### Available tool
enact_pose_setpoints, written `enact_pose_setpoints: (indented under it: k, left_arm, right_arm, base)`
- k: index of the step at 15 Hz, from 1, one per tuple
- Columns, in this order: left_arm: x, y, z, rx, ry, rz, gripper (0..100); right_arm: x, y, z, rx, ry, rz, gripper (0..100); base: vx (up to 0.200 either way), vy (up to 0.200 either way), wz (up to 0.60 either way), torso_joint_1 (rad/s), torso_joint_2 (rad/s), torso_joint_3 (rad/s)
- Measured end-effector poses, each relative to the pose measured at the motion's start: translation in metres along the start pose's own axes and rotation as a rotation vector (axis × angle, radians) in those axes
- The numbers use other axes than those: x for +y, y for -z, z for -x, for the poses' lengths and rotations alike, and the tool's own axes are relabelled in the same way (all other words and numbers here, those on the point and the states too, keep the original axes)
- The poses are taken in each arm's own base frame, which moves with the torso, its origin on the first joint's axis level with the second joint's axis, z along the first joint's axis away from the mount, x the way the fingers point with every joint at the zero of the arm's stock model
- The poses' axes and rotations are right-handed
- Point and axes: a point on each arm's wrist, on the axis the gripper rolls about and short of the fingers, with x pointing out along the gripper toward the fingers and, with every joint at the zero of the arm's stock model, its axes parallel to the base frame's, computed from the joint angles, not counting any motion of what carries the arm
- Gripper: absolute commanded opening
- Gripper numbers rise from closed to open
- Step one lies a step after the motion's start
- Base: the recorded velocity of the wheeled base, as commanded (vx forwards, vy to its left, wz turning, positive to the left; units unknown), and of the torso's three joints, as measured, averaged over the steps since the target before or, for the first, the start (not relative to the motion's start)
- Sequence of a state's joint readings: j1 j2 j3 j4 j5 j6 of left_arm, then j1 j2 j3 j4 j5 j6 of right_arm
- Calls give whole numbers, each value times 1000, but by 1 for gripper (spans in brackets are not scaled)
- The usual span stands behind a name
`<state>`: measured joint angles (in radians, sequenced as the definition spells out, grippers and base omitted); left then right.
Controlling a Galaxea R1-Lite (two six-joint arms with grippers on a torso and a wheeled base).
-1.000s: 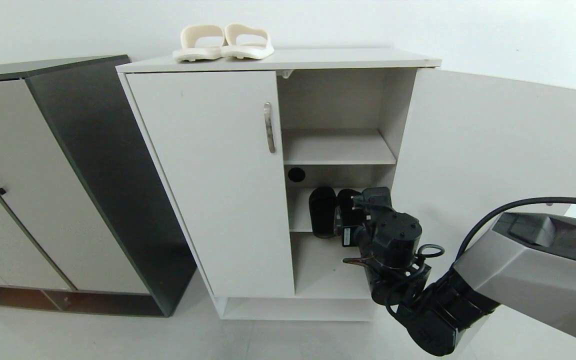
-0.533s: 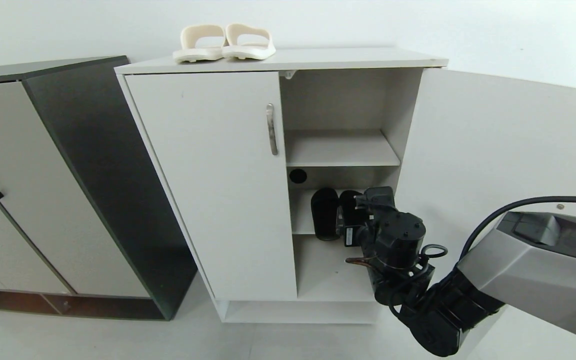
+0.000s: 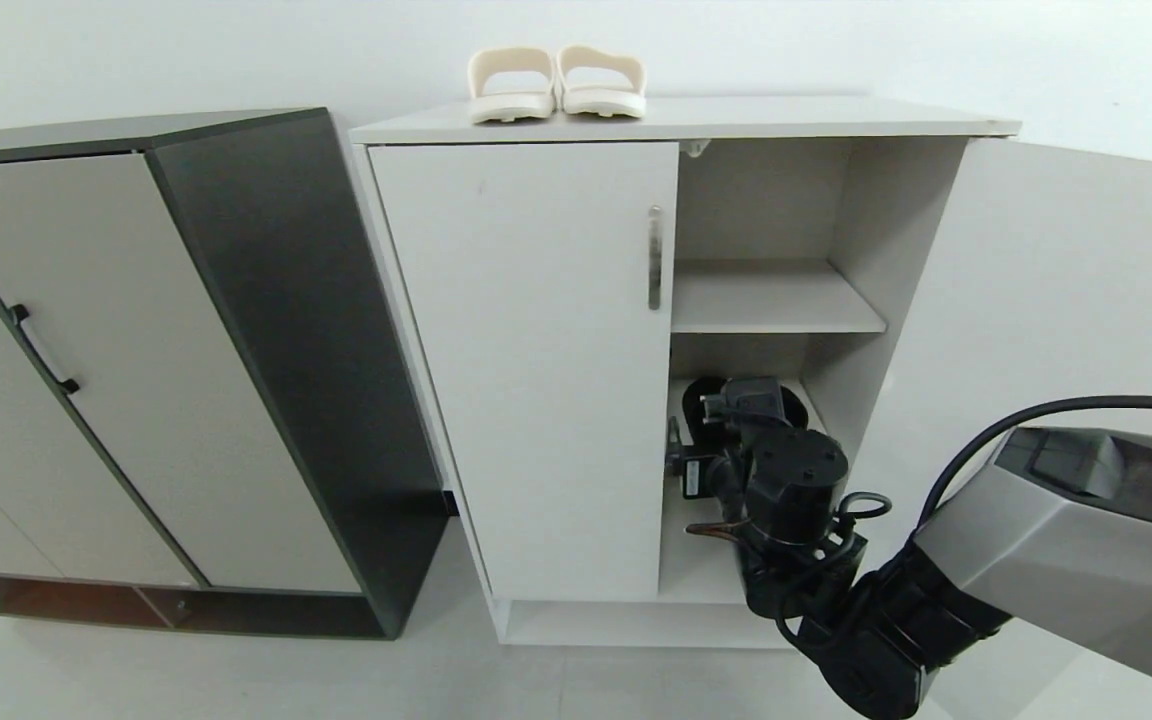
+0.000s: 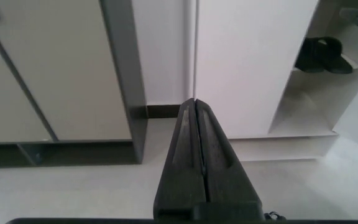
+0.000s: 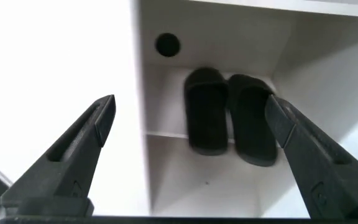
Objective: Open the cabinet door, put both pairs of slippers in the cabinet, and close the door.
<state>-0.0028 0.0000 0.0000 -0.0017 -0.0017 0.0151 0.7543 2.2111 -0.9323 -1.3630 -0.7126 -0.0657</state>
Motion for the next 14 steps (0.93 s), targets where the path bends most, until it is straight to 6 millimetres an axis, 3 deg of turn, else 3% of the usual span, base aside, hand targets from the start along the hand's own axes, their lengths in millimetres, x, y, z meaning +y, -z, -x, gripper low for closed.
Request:
enact_pose_setpoints:
  k: [6, 14]
  left_arm:
    - [0, 0, 0, 1, -1, 0, 0]
    - [0, 0, 0, 1, -1, 0, 0]
  right_arm:
    - [-4, -2, 4, -25, -65, -4, 100]
    - [-9, -1, 6, -50, -106, -2, 100]
  base:
    - [0, 200, 0, 4, 2, 4]
    - [0, 0, 0, 0, 0, 0]
